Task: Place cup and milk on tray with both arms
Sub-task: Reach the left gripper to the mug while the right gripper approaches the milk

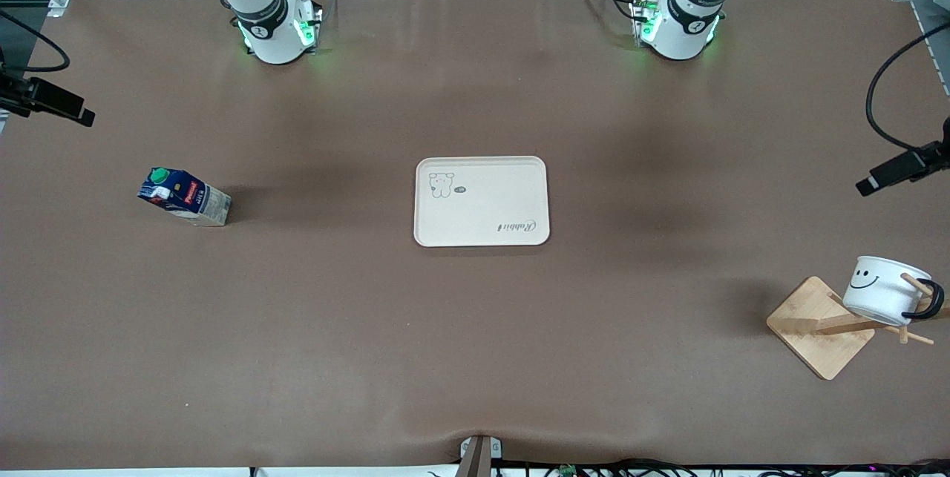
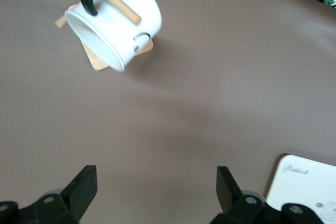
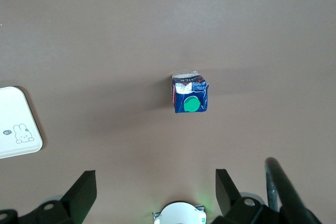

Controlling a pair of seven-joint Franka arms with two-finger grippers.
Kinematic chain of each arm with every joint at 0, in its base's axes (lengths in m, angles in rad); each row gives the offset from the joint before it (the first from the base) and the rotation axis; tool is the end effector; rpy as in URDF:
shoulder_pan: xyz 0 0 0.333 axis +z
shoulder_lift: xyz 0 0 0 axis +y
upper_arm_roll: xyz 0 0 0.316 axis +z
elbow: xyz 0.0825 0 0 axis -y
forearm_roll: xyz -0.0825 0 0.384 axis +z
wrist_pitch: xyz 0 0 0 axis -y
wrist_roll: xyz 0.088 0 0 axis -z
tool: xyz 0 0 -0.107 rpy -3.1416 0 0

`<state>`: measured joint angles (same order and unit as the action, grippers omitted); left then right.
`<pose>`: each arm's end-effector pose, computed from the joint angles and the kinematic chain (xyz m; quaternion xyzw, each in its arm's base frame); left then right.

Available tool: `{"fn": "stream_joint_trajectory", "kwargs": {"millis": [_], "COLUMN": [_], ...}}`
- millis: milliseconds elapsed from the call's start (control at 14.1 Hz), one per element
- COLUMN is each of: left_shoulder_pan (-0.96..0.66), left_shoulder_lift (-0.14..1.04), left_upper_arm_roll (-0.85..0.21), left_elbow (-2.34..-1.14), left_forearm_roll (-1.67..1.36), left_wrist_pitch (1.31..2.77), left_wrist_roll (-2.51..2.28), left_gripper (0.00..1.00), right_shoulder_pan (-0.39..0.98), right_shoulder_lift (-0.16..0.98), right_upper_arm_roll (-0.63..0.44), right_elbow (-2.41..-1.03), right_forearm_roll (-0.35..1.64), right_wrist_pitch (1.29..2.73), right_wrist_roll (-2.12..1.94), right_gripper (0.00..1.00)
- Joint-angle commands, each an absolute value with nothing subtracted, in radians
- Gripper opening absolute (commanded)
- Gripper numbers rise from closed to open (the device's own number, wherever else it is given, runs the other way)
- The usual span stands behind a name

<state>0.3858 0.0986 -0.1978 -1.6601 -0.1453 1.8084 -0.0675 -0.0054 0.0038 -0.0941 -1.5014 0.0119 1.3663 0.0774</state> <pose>0.5896 0.1047 0.5484 0.9861 0.1428 0.0304 0.0789 0.5313 -0.0515 0.6380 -0.9937 0.0873 0.0693 0.0065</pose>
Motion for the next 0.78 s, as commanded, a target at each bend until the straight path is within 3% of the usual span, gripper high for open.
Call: {"fn": "stream_joint_trajectory", "kwargs": {"millis": [0, 283, 708], "left_shoulder_pan": [0.463, 0.489, 0.476], "left_shoulder_lift": [0.23, 0.281, 0.302], "left_upper_arm_roll": [-0.204, -0.202, -0.213], "left_elbow": [-1.583, -1.598, -1.606], "left_forearm_roll": [-0.185, -0.235, -0.242], "left_wrist_pitch": [1.835, 1.983, 2.075], "left_wrist_roll": [0.04, 0.106, 0.086], "left_gripper": [1.0, 1.0, 1.0], "right_shoulder_pan": [-0.005, -0.008, -0.003], "right_shoulder_lift": [0.012, 0.017, 0.069], "right_upper_arm_roll": [-0.09, -0.089, -0.087], "right_elbow": [-1.48, -1.48, -1.479], "right_forearm_roll": [0.006, 0.012, 0.015], "right_wrist_pitch": [1.361, 1.37, 1.371], "right_wrist_roll": [0.084, 0.084, 0.086], "right_gripper": [1.0, 1.0, 1.0]}}
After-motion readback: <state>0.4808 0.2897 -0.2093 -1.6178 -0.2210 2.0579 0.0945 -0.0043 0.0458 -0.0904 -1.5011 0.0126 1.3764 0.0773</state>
